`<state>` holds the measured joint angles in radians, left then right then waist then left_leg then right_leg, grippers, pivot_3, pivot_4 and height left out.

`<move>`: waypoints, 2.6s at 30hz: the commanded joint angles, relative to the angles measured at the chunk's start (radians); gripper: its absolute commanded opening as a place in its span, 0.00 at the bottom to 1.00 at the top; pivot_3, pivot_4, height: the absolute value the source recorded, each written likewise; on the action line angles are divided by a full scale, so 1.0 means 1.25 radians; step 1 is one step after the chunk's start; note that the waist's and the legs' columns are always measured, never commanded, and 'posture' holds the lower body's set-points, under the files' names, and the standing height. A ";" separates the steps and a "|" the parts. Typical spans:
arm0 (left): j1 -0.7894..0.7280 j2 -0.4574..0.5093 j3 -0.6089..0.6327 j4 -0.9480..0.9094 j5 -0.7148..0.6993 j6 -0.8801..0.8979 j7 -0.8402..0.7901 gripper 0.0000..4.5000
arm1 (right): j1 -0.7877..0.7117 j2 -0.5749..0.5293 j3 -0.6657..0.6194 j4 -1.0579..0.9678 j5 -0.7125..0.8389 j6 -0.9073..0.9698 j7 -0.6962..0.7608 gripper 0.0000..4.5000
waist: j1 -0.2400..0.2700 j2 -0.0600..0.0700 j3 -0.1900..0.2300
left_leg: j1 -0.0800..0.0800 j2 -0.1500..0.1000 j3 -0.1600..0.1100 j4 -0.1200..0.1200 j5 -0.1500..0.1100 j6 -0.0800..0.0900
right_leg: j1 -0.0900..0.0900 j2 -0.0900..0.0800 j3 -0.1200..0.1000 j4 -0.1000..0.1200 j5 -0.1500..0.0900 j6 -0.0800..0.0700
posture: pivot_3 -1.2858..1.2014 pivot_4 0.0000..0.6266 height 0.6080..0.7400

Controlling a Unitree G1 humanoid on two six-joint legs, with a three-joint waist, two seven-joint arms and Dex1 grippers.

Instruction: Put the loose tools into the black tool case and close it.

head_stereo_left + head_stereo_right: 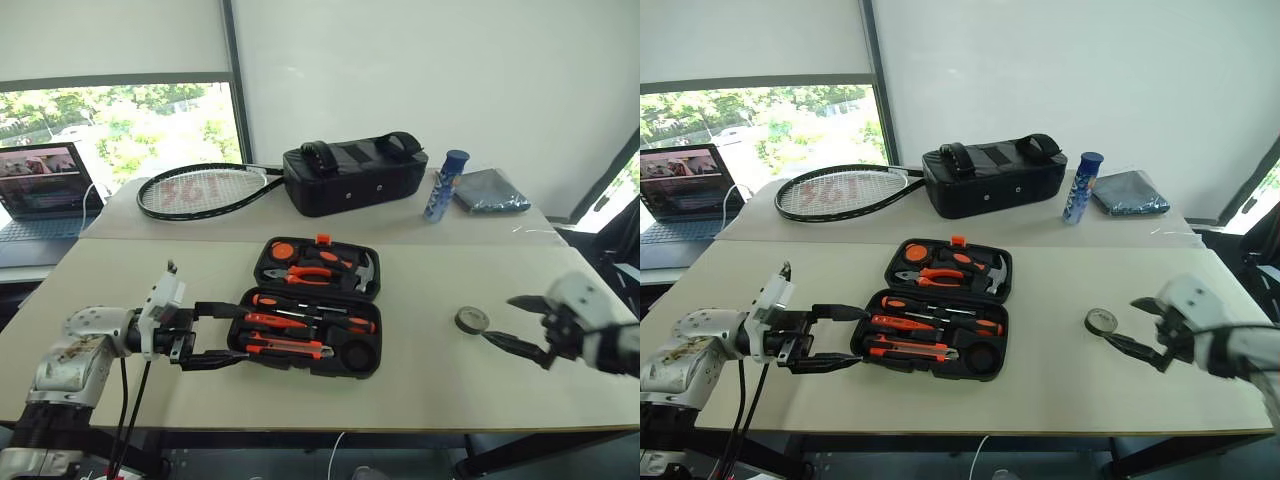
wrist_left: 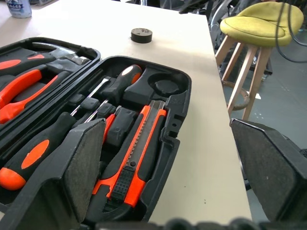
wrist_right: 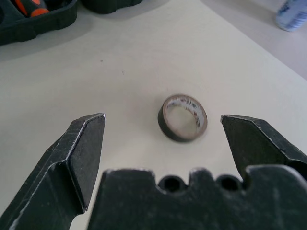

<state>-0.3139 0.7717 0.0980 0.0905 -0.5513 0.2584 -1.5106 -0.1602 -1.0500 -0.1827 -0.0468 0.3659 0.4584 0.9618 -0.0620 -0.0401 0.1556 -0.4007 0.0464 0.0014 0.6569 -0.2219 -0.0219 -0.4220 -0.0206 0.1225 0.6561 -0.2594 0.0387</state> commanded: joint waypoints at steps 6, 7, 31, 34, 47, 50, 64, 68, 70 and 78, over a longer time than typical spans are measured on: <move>-0.004 -0.002 0.019 -0.035 -0.010 -0.013 0.019 1.00 | -0.242 -0.003 0.230 0.219 -0.157 0.018 0.115 0.94 | 0.014 0.002 0.001 | -0.005 -0.002 0.000 0.002 -0.003 0.004 | -0.002 -0.002 0.000 -0.001 0.002 -0.003 | 0.52 0.24 1.00; 0.000 -0.001 0.020 -0.039 -0.010 -0.014 0.020 1.00 | -0.258 0.002 0.244 0.229 -0.161 0.027 0.128 0.88 | 0.015 0.002 0.001 | -0.005 -0.002 0.000 0.002 -0.003 0.004 | -0.002 -0.003 0.000 -0.001 0.002 -0.003 | 0.52 0.24 1.00; 0.044 -0.019 0.024 -0.083 -0.016 -0.023 0.052 1.00 | -0.391 0.156 0.314 -0.217 0.049 0.261 0.233 0.01 | -0.004 0.006 0.004 | -0.003 0.000 -0.003 0.002 -0.002 0.004 | -0.002 0.000 -0.002 0.003 0.002 -0.003 | 0.52 0.24 1.00; 0.054 -0.023 0.020 -0.095 -0.016 -0.023 0.056 1.00 | -0.388 0.154 0.383 -0.267 0.019 0.327 0.200 0.01 | 0.004 0.006 0.004 | -0.003 -0.001 -0.003 0.003 -0.002 0.004 | -0.001 -0.001 -0.003 0.002 0.002 -0.003 | 0.52 0.24 1.00; 0.096 -0.014 0.027 -0.121 -0.014 -0.028 0.056 1.00 | -0.384 0.191 0.529 -0.253 -0.062 0.355 0.127 0.01 | 0.012 0.006 0.004 | -0.004 -0.001 -0.002 0.003 -0.002 0.004 | -0.002 -0.002 -0.002 0.002 0.002 -0.003 | 0.52 0.24 1.00; 0.096 -0.011 0.027 -0.121 -0.012 -0.029 0.058 1.00 | -0.385 0.211 0.541 -0.250 -0.060 0.367 0.122 0.01 | 0.014 0.006 0.004 | -0.004 -0.001 -0.002 0.003 -0.002 0.004 | -0.002 -0.002 -0.002 0.001 0.002 -0.003 | 0.52 0.24 1.00; 0.075 0.000 0.042 -0.119 -0.014 0.009 0.114 1.00 | -0.392 0.204 0.349 -0.296 0.072 0.315 0.199 0.66 | 0.014 0.005 0.005 | -0.005 -0.001 -0.002 0.003 -0.002 0.004 | -0.002 -0.001 -0.003 0.001 0.002 -0.003 | 0.52 0.24 1.00; 0.047 -0.010 0.079 -0.052 -0.012 0.031 0.188 1.00 | -0.305 0.162 0.240 -0.264 0.119 0.242 0.246 0.66 | 0.018 0.004 0.005 | -0.004 -0.001 -0.003 0.003 -0.002 0.004 | -0.001 -0.002 -0.004 0.001 0.002 -0.003 | 0.52 0.24 1.00; 0.029 -0.006 0.087 0.007 0.019 0.026 0.227 1.00 | -0.237 0.154 0.205 -0.228 0.102 0.191 0.233 0.60 | 0.021 0.004 0.005 | -0.004 -0.001 -0.004 0.003 -0.002 0.004 | 0.000 -0.002 -0.005 0.000 0.002 -0.003 | 0.52 0.24 1.00; -0.036 -0.009 0.053 0.211 0.171 -0.051 0.355 0.60 | -0.108 0.233 0.211 -0.039 -0.093 -0.136 0.073 0.07 | 0.004 0.004 0.005 | -0.003 -0.001 -0.002 0.003 -0.002 0.004 | -0.001 -0.001 -0.003 0.002 0.002 -0.003 | 0.52 0.24 1.00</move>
<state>-0.3277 0.7698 0.1730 0.3419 -0.3608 0.2204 -1.0952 -0.2845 -0.7778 0.0999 -0.1191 0.3063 0.4041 1.1128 -0.0572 -0.0354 0.1618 -0.4044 0.0448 -0.0014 0.6610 -0.2249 -0.0172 -0.4241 -0.0222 0.1196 0.6591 -0.2571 0.0353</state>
